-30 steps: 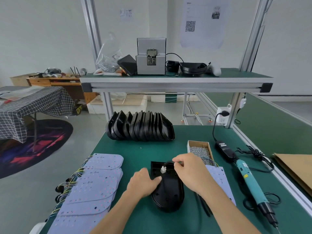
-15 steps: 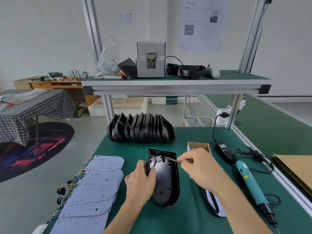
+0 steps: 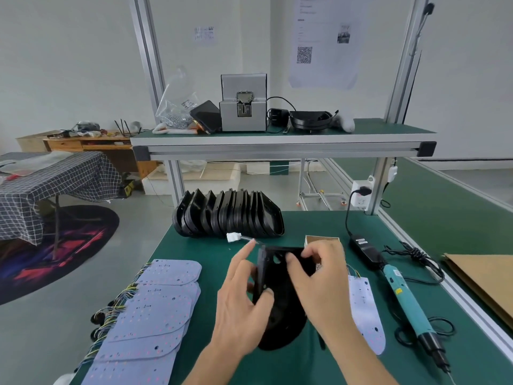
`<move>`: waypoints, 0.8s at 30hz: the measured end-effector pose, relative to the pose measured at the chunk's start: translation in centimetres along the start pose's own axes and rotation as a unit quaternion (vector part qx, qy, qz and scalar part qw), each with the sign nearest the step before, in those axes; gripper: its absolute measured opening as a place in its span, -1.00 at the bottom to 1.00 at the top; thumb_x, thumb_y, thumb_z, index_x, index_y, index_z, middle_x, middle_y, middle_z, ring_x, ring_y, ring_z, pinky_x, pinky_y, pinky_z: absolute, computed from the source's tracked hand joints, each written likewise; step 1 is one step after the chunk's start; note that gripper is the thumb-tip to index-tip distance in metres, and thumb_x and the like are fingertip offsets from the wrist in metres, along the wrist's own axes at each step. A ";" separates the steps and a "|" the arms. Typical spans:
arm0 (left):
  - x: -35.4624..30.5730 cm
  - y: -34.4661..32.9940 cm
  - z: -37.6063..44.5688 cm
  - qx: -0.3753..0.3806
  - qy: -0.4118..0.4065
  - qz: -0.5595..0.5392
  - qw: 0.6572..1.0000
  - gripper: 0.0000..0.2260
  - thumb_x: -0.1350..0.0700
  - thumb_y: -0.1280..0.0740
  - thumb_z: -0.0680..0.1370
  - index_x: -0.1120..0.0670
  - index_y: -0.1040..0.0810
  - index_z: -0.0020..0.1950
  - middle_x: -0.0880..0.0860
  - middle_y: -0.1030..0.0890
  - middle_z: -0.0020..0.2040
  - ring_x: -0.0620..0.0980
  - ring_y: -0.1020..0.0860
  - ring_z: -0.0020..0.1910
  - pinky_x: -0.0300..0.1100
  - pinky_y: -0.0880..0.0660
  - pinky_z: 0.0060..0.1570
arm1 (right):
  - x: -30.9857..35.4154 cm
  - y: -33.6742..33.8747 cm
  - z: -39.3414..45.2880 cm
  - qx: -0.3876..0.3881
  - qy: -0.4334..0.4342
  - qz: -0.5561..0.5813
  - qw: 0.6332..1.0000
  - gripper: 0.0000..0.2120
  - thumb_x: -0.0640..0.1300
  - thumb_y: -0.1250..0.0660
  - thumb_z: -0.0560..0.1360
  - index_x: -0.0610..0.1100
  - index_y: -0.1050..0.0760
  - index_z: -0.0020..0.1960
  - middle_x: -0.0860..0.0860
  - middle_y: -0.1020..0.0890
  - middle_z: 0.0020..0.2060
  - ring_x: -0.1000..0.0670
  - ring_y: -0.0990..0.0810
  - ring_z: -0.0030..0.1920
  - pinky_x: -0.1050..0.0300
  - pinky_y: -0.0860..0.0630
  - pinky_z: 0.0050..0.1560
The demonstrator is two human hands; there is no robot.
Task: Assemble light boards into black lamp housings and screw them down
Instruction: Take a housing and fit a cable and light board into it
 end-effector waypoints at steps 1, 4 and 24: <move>-0.2 0.0 0.0 0.015 -0.016 -0.017 1.000 -0.85 0.16 -0.35 0.39 0.08 -0.40 -0.13 -0.31 -0.28 0.58 -0.20 -0.56 0.19 -0.09 -0.53 0.04 | -0.7 0.3 -0.2 -0.005 -0.033 0.015 0.999 -0.75 0.06 -0.46 0.41 0.15 -0.46 0.03 0.30 -0.43 0.03 0.07 -0.49 0.14 0.10 -0.46 0.12; -0.4 -0.5 -0.2 0.075 -0.059 -0.084 0.992 -0.84 0.21 -0.37 0.40 0.17 -0.48 -0.06 -0.19 -0.25 0.63 -0.10 -0.49 0.42 0.02 -0.49 0.21 | -3.3 -0.8 -0.7 0.107 -0.176 0.126 0.970 -0.51 -0.02 -0.51 0.43 0.25 -0.49 0.30 0.28 -0.55 0.17 0.16 -0.54 0.25 0.16 -0.46 0.24; 13.0 0.2 2.5 -0.048 0.388 -0.063 0.918 -0.65 -0.06 -0.40 0.62 0.12 -0.35 -0.14 0.06 -0.40 -0.30 0.06 -0.71 -0.42 -0.10 -0.34 -0.34 | -3.0 1.7 11.4 0.232 -0.179 0.188 0.938 -0.65 -0.37 -0.19 0.58 -0.03 -0.67 -0.09 -0.05 -0.73 -0.07 -0.08 -0.66 -0.02 0.03 -0.58 0.03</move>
Point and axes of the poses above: each hand's wrist, its own z-axis towards the middle knuckle, its own y-axis out of the back of the hand, x = y × z, the point moved 7 cm from there along z, towards the middle knuckle
